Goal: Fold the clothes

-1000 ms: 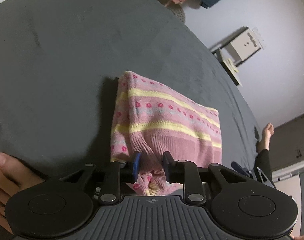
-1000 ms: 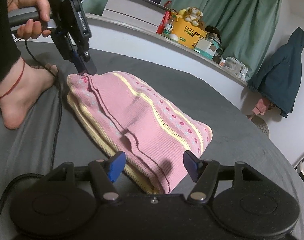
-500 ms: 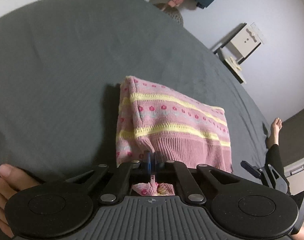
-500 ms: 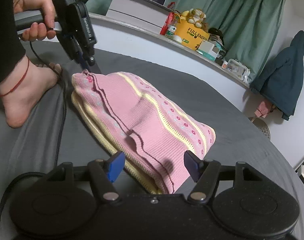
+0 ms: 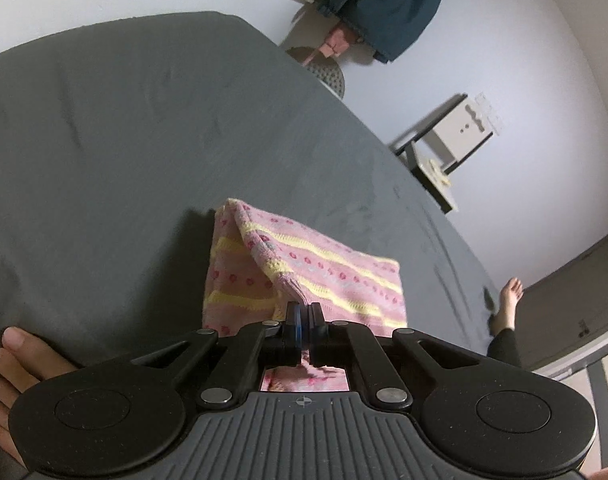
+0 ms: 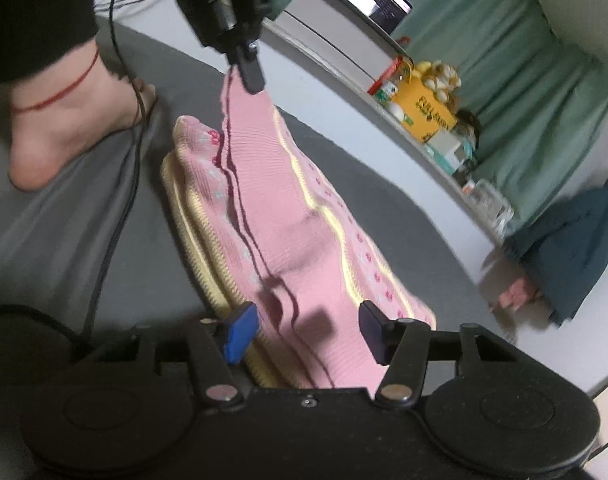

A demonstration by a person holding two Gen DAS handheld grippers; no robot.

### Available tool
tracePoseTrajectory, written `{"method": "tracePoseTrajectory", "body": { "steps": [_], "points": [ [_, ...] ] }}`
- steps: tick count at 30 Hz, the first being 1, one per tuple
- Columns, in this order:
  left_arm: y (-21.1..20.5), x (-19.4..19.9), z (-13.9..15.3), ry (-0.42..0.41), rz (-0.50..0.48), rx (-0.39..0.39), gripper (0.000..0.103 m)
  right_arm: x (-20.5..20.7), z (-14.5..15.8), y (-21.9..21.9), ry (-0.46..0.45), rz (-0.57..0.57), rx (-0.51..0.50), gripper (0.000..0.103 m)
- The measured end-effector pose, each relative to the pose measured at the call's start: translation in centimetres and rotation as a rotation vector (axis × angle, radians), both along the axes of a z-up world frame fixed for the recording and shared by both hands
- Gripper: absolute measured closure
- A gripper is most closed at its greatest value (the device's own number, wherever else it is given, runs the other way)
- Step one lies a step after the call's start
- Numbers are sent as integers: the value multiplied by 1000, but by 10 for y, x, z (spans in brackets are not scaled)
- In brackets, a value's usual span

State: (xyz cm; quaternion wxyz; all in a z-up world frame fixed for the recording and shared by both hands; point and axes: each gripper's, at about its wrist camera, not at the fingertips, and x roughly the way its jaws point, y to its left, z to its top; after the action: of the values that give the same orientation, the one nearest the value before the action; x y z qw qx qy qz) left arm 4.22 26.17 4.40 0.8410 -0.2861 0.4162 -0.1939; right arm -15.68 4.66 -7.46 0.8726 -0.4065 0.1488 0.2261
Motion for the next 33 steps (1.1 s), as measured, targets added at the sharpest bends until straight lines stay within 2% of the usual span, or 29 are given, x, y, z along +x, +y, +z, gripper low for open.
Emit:
{"method": "tracePoseTrajectory", "body": {
  "steps": [3, 4, 7, 13, 16, 18, 19, 20, 25, 27, 29, 32, 33],
  "points": [
    [1, -1, 2, -3, -1, -7, 101, -3, -3, 8, -36, 35, -39, 59],
    [0, -2, 2, -1, -1, -7, 101, -4, -2, 10, -38, 41, -40, 63],
    [1, -3, 1, 3, 0, -21, 101, -1, -3, 12, -38, 21, -39, 68],
    [2, -2, 2, -4, 17, -46, 101, 1, -17, 18, -89, 32, -131, 69],
    [1, -2, 5, -8, 15, -47, 101, 0, -19, 18, -95, 39, -143, 78],
    [2, -2, 6, -9, 25, -56, 101, -3, -19, 19, -96, 51, -165, 75],
    [3, -1, 7, -10, 24, -60, 101, -4, -20, 19, -97, 56, -177, 64],
    [2, -1, 6, -11, 22, -58, 101, -5, -20, 19, -97, 62, -188, 61],
    [0, -1, 8, -15, 20, -77, 101, -1, -26, 21, -91, 60, -238, 62],
    [-1, -2, 9, -20, 16, -76, 101, 1, -28, 21, -100, 50, -223, 66],
    [-3, -4, 12, -22, 8, -62, 101, 3, -27, 21, -108, 34, -199, 89],
    [-4, -6, 15, -19, 0, -48, 101, 4, -21, 18, -130, 23, -153, 100],
    [-4, -8, 16, -16, -5, -39, 101, 3, -15, 15, -142, 24, -124, 100]
  ]
}}
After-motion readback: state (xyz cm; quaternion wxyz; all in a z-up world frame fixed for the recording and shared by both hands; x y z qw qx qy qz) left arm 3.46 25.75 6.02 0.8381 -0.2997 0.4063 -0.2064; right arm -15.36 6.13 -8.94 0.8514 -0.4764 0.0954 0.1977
